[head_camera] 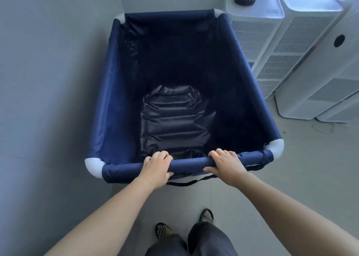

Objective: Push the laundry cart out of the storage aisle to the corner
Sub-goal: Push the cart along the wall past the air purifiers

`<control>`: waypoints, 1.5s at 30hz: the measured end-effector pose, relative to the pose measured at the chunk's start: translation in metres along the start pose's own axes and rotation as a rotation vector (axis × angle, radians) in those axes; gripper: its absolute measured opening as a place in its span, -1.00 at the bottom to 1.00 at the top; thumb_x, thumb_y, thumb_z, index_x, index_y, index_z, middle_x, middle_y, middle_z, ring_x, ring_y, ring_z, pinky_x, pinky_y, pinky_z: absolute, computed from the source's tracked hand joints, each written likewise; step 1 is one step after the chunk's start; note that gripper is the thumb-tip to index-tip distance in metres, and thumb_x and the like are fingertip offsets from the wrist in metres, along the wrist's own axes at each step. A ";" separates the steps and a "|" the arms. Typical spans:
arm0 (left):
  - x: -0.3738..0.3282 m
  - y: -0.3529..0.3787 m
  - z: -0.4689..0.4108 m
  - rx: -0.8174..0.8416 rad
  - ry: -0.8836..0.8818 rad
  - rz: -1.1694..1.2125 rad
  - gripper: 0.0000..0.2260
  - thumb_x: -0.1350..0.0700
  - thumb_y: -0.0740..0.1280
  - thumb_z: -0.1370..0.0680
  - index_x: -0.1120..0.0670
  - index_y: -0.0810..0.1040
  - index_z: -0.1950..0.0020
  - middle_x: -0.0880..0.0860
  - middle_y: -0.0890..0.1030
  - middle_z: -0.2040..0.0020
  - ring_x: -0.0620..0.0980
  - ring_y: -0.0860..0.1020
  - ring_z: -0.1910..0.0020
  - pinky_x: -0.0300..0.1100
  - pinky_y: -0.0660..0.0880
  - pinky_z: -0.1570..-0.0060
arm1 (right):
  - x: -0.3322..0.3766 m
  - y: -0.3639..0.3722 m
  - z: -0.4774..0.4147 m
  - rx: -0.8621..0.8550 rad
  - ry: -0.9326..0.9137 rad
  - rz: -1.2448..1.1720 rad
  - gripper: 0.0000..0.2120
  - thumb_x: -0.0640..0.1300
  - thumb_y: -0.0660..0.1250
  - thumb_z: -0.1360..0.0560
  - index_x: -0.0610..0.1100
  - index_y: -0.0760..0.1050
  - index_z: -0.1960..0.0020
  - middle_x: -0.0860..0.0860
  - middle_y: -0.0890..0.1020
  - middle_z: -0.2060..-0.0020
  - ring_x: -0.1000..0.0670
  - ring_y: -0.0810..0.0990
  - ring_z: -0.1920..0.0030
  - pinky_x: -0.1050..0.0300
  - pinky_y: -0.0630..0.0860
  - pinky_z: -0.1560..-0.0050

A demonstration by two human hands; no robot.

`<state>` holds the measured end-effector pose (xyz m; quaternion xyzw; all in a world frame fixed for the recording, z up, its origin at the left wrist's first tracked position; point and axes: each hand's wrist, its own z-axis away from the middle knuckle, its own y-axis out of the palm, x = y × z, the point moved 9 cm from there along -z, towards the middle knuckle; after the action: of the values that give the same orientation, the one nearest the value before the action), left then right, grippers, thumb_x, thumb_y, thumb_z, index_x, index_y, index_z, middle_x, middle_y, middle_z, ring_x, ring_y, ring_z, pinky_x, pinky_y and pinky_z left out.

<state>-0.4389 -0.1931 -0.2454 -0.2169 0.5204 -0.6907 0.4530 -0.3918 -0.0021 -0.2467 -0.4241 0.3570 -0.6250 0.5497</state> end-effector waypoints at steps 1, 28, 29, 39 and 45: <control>-0.004 0.001 -0.003 0.020 0.016 0.017 -0.63 -0.09 0.24 -0.55 -0.05 0.30 -0.33 -0.05 0.41 -0.25 0.01 0.41 -0.21 -0.03 0.35 -0.18 | -0.005 0.000 -0.001 0.010 0.007 0.021 -0.50 0.33 0.10 -0.50 -0.02 0.36 -0.22 0.02 0.49 -0.08 -0.06 0.46 -0.12 0.02 0.29 -0.19; 0.029 -0.014 -0.025 -0.099 -0.056 -0.100 -0.66 -0.12 0.21 -0.57 0.00 0.36 -0.28 -0.03 0.51 -0.09 0.01 0.47 -0.07 -0.12 0.33 -0.15 | -0.011 -0.007 -0.051 -0.031 -0.192 0.213 -0.46 0.35 0.06 -0.50 -0.08 0.37 -0.18 0.02 0.51 -0.03 -0.05 0.52 -0.01 0.07 0.35 0.04; 0.030 -0.014 -0.027 -0.089 -0.045 -0.122 -0.66 -0.12 0.19 -0.58 0.00 0.35 -0.29 -0.02 0.50 -0.11 0.02 0.46 -0.08 -0.11 0.33 -0.15 | -0.010 -0.007 -0.053 -0.032 -0.185 0.214 -0.46 0.34 0.06 -0.50 -0.08 0.37 -0.18 0.02 0.50 -0.03 -0.05 0.52 -0.01 0.06 0.35 0.05; 0.076 -0.026 -0.032 0.008 -0.055 -0.200 -0.70 -0.12 0.16 -0.58 0.00 0.33 -0.24 -0.02 0.51 -0.11 0.02 0.47 -0.08 -0.10 0.33 -0.10 | 0.032 -0.012 -0.067 -0.056 -0.122 0.194 -0.49 0.32 0.08 -0.51 -0.08 0.36 -0.16 0.01 0.48 -0.01 -0.06 0.50 0.03 0.06 0.25 0.15; 0.109 -0.027 -0.024 0.019 -0.026 -0.195 -0.68 -0.13 0.17 -0.58 -0.02 0.32 -0.26 -0.02 0.52 -0.11 0.03 0.49 -0.08 -0.09 0.33 -0.09 | 0.065 -0.009 -0.068 -0.067 -0.082 0.167 -0.51 0.32 0.10 -0.50 -0.07 0.37 -0.16 0.01 0.48 -0.02 -0.06 0.49 0.01 0.03 0.22 0.13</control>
<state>-0.5217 -0.2719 -0.2483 -0.2712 0.4842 -0.7335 0.3924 -0.4605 -0.0662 -0.2564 -0.4361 0.3890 -0.5470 0.5994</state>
